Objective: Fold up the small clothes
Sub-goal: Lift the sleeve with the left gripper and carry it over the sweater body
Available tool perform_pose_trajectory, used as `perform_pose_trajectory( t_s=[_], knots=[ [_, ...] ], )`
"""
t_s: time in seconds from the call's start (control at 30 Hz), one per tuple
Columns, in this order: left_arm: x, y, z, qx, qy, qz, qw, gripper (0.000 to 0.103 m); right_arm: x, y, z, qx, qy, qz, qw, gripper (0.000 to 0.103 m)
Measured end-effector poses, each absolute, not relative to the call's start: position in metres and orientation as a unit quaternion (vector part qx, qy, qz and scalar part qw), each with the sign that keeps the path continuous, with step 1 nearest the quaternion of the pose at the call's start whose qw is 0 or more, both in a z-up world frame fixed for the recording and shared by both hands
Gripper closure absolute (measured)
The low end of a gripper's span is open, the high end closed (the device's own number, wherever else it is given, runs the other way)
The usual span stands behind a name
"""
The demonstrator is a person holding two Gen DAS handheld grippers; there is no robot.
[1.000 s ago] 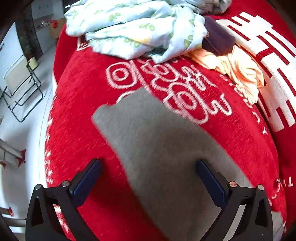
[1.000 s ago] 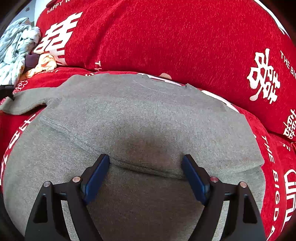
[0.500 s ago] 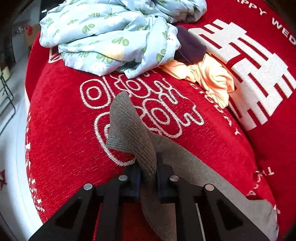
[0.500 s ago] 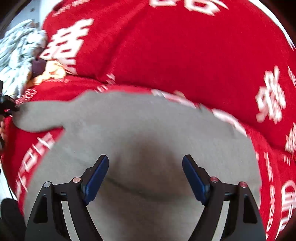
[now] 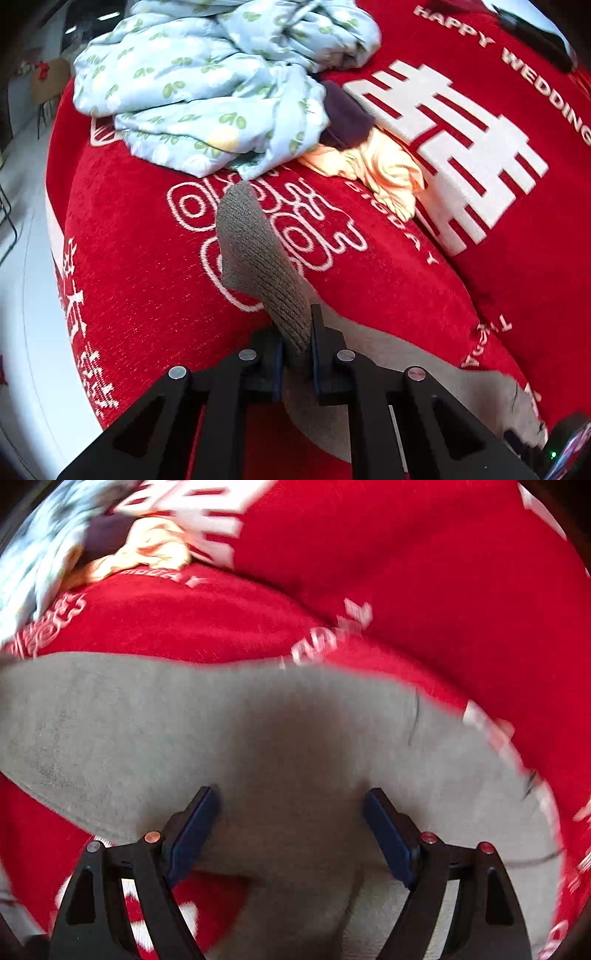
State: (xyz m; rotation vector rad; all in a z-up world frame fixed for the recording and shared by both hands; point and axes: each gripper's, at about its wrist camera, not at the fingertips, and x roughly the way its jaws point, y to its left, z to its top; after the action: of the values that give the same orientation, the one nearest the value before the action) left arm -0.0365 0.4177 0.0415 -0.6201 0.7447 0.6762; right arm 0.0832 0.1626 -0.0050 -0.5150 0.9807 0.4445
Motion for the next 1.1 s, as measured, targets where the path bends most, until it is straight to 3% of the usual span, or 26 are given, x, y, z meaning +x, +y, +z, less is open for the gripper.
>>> perform_pose_trajectory(
  t_s=[0.5, 1.1],
  knots=[
    [-0.008, 0.326, 0.07, -0.223, 0.378, 0.266, 0.858, 0.09, 0.059, 0.05, 0.06, -0.16, 0.439, 0.179, 0.866, 0.02],
    [0.023, 0.205, 0.084, -0.161, 0.406, 0.204, 0.876, 0.09, 0.038, -0.072, 0.041, -0.089, 0.464, 0.1, 0.876, 0.02]
  ],
)
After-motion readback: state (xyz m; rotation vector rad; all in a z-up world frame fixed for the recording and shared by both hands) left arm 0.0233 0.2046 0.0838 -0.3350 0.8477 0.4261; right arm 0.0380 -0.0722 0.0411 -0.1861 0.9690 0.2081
